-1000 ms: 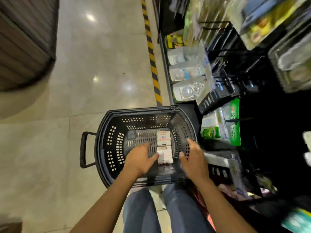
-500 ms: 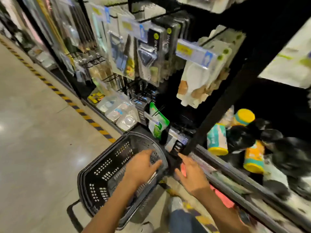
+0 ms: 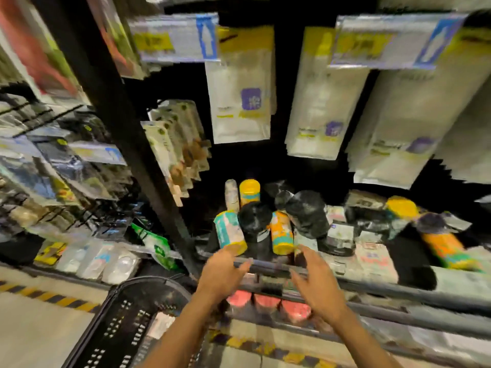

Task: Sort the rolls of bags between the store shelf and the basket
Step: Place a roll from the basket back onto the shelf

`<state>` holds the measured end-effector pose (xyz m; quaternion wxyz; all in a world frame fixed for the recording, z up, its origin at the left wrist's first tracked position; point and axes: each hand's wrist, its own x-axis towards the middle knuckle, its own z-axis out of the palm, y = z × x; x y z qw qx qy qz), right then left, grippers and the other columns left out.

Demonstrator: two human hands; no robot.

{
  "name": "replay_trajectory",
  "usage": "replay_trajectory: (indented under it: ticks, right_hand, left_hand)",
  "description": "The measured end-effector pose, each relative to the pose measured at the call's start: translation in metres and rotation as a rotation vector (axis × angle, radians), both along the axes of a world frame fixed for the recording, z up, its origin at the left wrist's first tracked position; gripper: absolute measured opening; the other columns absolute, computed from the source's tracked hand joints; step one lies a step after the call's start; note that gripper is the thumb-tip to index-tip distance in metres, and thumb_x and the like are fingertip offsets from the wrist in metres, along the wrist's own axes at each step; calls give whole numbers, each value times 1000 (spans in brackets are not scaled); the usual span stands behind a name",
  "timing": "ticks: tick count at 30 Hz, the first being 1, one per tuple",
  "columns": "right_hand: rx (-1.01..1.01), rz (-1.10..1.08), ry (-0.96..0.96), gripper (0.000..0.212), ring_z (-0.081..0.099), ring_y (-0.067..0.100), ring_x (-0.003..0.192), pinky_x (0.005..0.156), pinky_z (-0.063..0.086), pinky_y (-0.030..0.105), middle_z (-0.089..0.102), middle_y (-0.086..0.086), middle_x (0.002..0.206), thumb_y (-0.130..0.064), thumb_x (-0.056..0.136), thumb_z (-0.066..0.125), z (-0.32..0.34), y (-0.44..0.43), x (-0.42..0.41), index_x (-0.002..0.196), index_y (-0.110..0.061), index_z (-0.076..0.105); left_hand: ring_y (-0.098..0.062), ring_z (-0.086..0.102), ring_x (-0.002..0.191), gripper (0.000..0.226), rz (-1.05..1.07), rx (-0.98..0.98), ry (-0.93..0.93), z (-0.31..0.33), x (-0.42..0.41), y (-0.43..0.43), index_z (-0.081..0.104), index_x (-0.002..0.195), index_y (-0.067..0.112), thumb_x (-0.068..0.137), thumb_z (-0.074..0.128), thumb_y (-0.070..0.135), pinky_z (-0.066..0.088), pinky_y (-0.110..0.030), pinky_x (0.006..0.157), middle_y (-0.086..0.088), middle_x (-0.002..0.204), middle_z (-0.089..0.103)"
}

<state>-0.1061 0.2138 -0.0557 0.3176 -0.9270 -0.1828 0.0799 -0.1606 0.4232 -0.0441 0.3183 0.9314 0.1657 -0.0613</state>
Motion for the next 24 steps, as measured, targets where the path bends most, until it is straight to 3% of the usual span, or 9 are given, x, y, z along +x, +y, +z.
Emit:
replay_trajectory:
  ticks: [3,7,11,14,16,19,24]
  right_hand:
    - [11,-63,-30,59,39,26,131,106,30,30,43,8,142,-25,90,61,5,-22,31,141,-9,37]
    - [73,-147,-46,72,39,25,132,107,33,33,43,9,143,-27,83,69,4,-28,67,144,-12,33]
    - [142,-220,-116,84,37,28,129,103,28,26,42,14,138,-22,73,79,-4,-22,103,141,-7,33]
    - [111,-244,-98,109,20,26,142,114,20,34,24,12,153,-33,66,84,-17,-17,124,149,-9,17]
    - [135,-236,-70,120,18,26,143,116,20,38,21,12,154,-35,59,88,-30,-10,137,149,-8,14]
    - [147,-233,-73,125,20,26,142,115,21,39,23,11,154,-36,53,90,-43,0,147,149,-8,14]
    - [175,-308,-136,125,27,23,140,112,26,36,30,6,153,-35,52,91,-51,11,155,150,-12,17]
  left_hand:
    - [-23,47,126,55,95,40,-24,1,34,-10,47,136,12,91,57,42,31,-28,101,-8,136,51]
    - [-29,48,123,62,236,31,-5,-7,72,2,45,137,7,89,58,43,37,-34,98,-16,134,51]
    - [-33,54,111,56,313,25,89,-36,104,23,49,126,4,87,60,43,41,-34,85,-19,121,55]
    - [-29,63,93,52,351,-57,138,-67,120,40,59,109,5,84,57,51,45,-32,74,-17,108,64]
    - [-29,62,98,62,376,-46,187,-86,128,50,60,113,5,84,49,60,45,-32,77,-16,110,64]
    - [-32,57,109,65,465,-68,245,-106,137,64,53,121,2,85,56,57,44,-33,79,-17,118,57]
    - [-28,62,100,70,561,-234,300,-132,148,80,57,118,8,75,65,62,45,-31,76,-11,112,65]
